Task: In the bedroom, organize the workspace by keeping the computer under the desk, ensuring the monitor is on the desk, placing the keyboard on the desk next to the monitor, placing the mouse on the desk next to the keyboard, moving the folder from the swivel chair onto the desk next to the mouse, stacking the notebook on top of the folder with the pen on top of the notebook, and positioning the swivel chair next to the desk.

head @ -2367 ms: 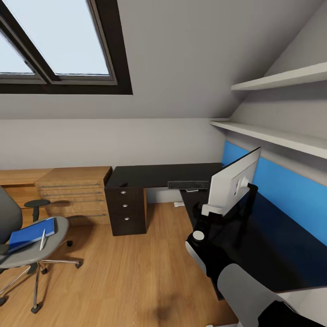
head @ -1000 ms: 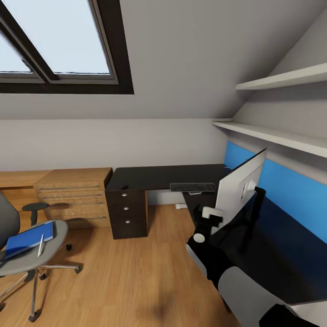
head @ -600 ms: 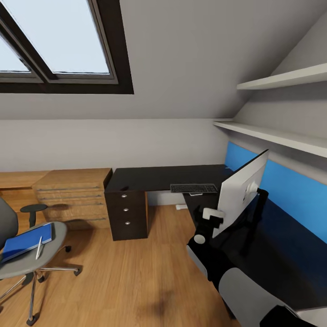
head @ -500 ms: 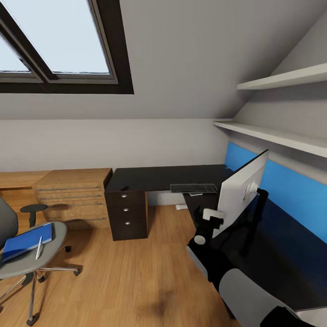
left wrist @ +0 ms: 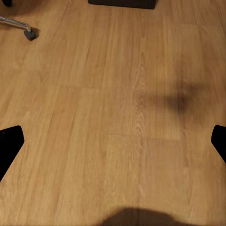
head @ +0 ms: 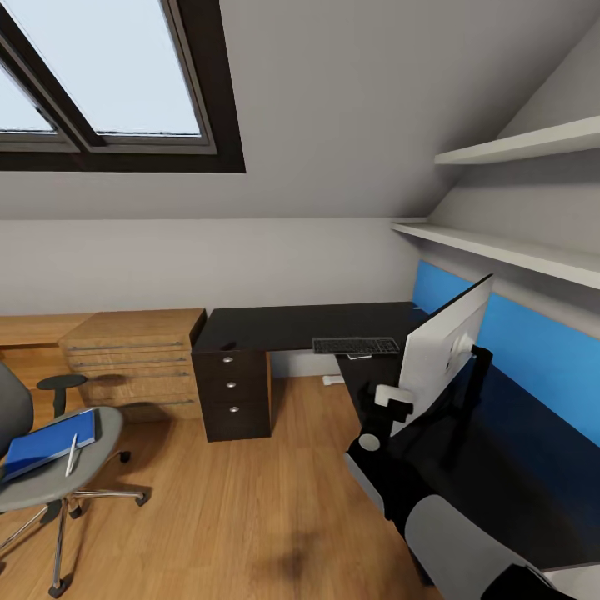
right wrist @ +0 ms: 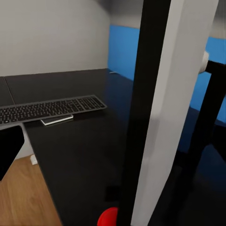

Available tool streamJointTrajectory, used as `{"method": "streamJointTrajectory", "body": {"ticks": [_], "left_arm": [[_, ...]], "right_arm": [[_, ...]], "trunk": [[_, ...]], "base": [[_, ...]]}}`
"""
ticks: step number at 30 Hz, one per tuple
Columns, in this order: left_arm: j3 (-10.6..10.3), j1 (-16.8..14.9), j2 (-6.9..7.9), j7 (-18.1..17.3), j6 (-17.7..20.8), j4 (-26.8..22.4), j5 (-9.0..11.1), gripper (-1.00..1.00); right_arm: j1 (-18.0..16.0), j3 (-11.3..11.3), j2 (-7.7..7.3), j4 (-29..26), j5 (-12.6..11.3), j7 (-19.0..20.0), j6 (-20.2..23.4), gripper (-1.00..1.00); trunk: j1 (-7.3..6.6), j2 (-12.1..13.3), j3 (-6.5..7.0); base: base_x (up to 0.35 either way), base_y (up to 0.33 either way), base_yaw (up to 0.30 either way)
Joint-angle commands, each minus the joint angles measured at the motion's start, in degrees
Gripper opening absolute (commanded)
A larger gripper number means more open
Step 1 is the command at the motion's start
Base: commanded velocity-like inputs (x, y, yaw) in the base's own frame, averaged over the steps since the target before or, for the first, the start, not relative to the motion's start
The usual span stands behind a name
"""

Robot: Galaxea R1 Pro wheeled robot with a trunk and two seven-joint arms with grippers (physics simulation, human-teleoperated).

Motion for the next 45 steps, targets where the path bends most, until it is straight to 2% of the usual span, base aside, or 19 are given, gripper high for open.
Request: {"method": "streamJointTrajectory", "body": {"ticks": [1, 15, 32, 38, 45], "left_arm": [[0.1, 0.0, -0.01, 0.0, -0.2, 0.0, 0.1, 1.0], [0.1, 0.0, -0.01, 0.0, -0.2, 0.0, 0.1, 1.0], [0.1, 0.0, -0.01, 0.0, -0.2, 0.0, 0.1, 1.0], [0.1, 0.0, -0.01, 0.1, -0.2, 0.0, 0.1, 1.0], [0.1, 0.0, -0.01, 0.1, -0.2, 0.0, 0.1, 1.0]], "right_arm": [[-0.1, 0.4, -0.13, 0.0, -0.6, -0.3, -0.3, 1.0], [0.0, 0.4, -0.96, 0.0, -0.7, -0.2, -0.3, 1.0], [0.0, 0.3, -1.22, 0.0, -0.7, -0.2, -0.4, 1.0], [0.0, 0.3, -2.09, 0.0, -0.9, -0.2, -0.4, 1.0], [0.0, 0.3, -2.4, 0.0, -1.0, -0.3, -0.5, 1.0]], "trunk": [[0.01, -0.1, -0.09], [0.01, -0.1, -0.09], [0.01, -0.1, -0.09], [0.01, -0.1, -0.09], [0.01, -0.1, -0.09]], "base": [[0.0, 0.0, 0.0], [0.034, 0.016, 0.0], [0.079, 0.037, 0.0], [0.001, 0.0, 0.0], [0.0, 0.0, 0.0]]}}
